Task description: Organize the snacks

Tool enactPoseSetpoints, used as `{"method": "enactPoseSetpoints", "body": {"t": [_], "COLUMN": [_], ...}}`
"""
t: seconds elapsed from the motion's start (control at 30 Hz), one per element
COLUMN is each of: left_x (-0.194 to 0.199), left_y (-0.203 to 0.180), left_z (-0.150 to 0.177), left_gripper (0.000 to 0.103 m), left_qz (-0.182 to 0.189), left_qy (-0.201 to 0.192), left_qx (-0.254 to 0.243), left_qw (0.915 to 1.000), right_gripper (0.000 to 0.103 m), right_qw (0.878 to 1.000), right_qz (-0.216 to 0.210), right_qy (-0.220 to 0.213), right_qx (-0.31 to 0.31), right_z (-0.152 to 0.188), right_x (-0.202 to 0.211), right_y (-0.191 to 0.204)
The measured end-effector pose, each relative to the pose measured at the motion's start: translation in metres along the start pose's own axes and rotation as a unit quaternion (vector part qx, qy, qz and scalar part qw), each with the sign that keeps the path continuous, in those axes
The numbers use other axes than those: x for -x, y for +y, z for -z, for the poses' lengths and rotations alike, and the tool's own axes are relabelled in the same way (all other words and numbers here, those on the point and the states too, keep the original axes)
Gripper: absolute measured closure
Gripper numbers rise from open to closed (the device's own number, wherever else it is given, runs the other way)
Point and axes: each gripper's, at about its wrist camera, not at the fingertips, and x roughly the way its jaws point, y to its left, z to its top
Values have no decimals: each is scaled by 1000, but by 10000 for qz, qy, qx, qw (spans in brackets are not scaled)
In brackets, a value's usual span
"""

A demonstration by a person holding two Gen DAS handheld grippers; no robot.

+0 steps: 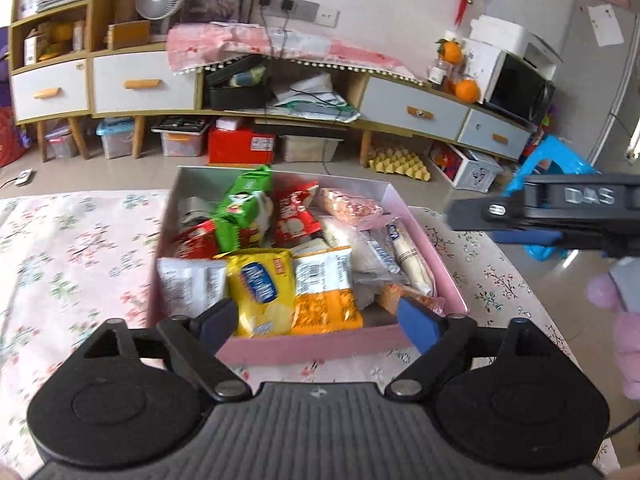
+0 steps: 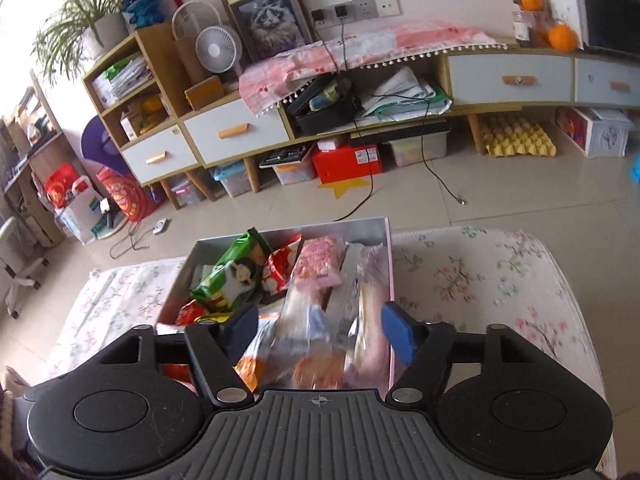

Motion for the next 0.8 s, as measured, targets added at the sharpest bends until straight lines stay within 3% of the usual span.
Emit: {"method": "enactPoseSetpoints", "body": {"t": [0.3, 0.4, 0.5, 0.8], "left_x": [30, 37, 43, 64], "left_y": [11, 13, 13, 18], "left_z": [16, 24, 31, 54], "left_gripper": [4, 1, 1, 0], "left_qz": [-429, -595, -790, -791], "left_qy": [461, 577, 736, 923], "left_qx": [225, 198, 129, 529], "left_qw": [9978, 9964, 9941, 9912], "right_gripper": [29, 19, 19, 18], "right_qw": [9986, 9989, 9989, 9986], "right_qz": [43, 34, 8, 118], "right_qy": [380, 350, 427, 506], "right_qx": [-360, -311, -168, 26], "right_z": [29, 42, 56, 85], "right_x": [46, 61, 71, 82], "right_y": [1, 8, 14, 27]}}
